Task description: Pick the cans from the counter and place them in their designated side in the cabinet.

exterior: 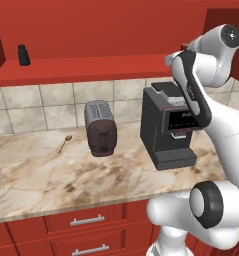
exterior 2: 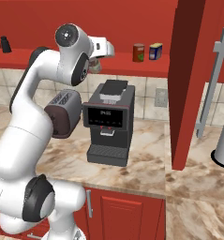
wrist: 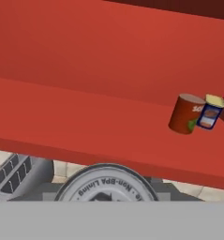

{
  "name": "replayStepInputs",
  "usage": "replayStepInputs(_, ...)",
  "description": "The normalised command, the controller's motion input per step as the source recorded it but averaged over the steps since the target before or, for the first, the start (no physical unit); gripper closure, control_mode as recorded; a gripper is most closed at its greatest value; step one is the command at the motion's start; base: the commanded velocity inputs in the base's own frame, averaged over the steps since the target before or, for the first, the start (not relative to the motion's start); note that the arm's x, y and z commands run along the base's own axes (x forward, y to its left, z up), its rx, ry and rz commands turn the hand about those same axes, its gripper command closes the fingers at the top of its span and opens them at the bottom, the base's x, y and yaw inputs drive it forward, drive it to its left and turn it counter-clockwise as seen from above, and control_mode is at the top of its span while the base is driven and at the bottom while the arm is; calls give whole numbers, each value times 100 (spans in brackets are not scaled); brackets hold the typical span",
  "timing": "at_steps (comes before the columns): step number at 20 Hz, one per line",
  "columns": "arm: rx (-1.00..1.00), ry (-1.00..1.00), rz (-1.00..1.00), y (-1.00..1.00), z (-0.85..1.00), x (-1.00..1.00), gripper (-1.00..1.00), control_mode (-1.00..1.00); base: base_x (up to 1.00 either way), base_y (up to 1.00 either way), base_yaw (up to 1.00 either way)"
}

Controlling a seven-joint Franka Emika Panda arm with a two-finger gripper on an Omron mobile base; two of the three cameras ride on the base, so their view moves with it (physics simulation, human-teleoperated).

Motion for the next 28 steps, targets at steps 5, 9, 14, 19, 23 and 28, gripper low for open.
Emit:
replayStepInputs(5, 0, 0, -2, -14, 5, 24, 100, -100, 0, 0, 0)
replayStepInputs(9, 0, 0, -2, -14, 6, 19, 100, -100, 0, 0, 0)
replayStepInputs(14, 0, 0, -1, -9, 5, 22, 100, -100, 0, 0, 0)
replayStepInputs(19, 0, 0, -1, -9, 1, 23, 100, -100, 0, 0, 0)
replayStepInputs(23, 0, 0, -1, -10, 0, 20, 100, -100, 0, 0, 0)
replayStepInputs(28, 0, 0, -1, -13, 0, 17, 100, -100, 0, 0, 0)
